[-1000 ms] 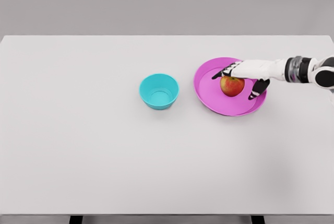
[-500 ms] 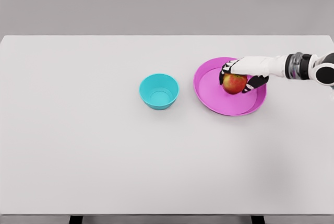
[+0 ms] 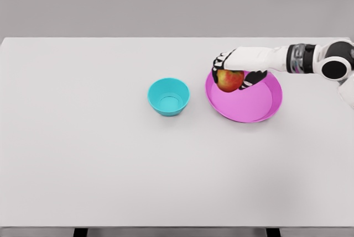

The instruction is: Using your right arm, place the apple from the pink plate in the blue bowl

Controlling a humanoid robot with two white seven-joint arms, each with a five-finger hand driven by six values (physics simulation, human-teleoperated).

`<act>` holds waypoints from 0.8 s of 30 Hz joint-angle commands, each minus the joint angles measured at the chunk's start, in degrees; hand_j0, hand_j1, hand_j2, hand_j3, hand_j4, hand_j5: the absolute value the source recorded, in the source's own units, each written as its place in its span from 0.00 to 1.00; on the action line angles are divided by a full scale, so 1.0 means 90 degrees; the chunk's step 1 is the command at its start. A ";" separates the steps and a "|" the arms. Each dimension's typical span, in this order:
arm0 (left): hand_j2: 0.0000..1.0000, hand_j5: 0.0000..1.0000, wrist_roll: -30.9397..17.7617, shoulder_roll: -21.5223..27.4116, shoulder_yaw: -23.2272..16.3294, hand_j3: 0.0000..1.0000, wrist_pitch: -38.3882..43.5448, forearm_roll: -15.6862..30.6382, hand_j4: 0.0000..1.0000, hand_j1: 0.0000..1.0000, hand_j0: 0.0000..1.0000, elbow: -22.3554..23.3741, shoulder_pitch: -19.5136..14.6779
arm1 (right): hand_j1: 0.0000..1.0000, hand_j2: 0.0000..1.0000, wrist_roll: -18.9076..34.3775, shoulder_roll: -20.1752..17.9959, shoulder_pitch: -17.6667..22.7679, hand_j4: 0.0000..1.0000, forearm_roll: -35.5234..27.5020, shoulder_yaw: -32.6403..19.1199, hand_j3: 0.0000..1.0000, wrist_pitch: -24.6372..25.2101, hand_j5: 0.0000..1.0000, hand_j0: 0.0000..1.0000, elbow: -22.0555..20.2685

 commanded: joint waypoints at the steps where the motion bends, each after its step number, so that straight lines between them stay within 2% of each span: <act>1: 1.00 1.00 -0.0001 0.0000 0.0000 1.00 -0.0007 -0.0001 1.00 1.00 1.00 0.0000 0.0000 | 0.18 0.18 -0.0008 0.0141 0.0000 0.18 -0.0048 0.0002 0.18 0.0015 0.18 0.18 -0.0303; 4: 1.00 1.00 -0.0001 0.0000 0.0000 1.00 0.0002 -0.0001 1.00 1.00 1.00 0.0000 0.0000 | 0.18 0.18 -0.0008 0.0151 -0.0078 0.18 -0.0048 0.0012 0.18 0.0015 0.18 0.18 -0.0665; 5: 1.00 1.00 -0.0001 0.0000 0.0000 1.00 0.0002 -0.0001 1.00 1.00 1.00 0.0000 0.0000 | 0.18 0.18 -0.0008 0.0317 -0.0088 0.18 -0.0048 0.0022 0.18 0.0015 0.18 0.18 -0.0763; 8: 1.00 1.00 -0.0001 0.0000 0.0000 1.00 -0.0007 -0.0001 1.00 1.00 1.00 0.0000 0.0000 | 0.18 0.18 -0.0008 0.0717 -0.0107 0.18 -0.0038 0.0071 0.18 0.0015 0.18 0.18 -0.0763; 14: 1.00 1.00 -0.0001 0.0000 0.0000 1.00 0.0002 -0.0001 1.00 1.00 1.00 0.0000 0.0000 | 0.18 0.18 -0.0008 0.1186 -0.0195 0.18 0.0128 0.0080 0.18 0.0015 0.18 0.18 -0.0704; 16: 1.00 1.00 -0.0001 0.0000 0.0000 1.00 -0.0008 -0.0001 1.00 1.00 1.00 0.0000 0.0000 | 0.18 0.18 -0.0008 0.1410 -0.0283 0.18 0.0235 0.0188 0.18 0.0015 0.18 0.18 -0.0548; 19: 1.00 1.00 -0.0001 0.0000 0.0000 1.00 0.0002 -0.0001 1.00 1.00 1.00 0.0000 0.0000 | 0.18 0.18 -0.0008 0.1723 -0.0488 0.18 0.0343 0.0461 0.18 0.0015 0.18 0.18 0.0057; 24: 1.00 1.00 -0.0001 0.0000 0.0000 1.00 0.0002 -0.0001 1.00 1.00 1.00 0.0000 0.0000 | 0.19 0.19 -0.0008 0.1762 -0.0508 0.19 0.0353 0.0549 0.19 0.0015 0.19 0.19 0.0184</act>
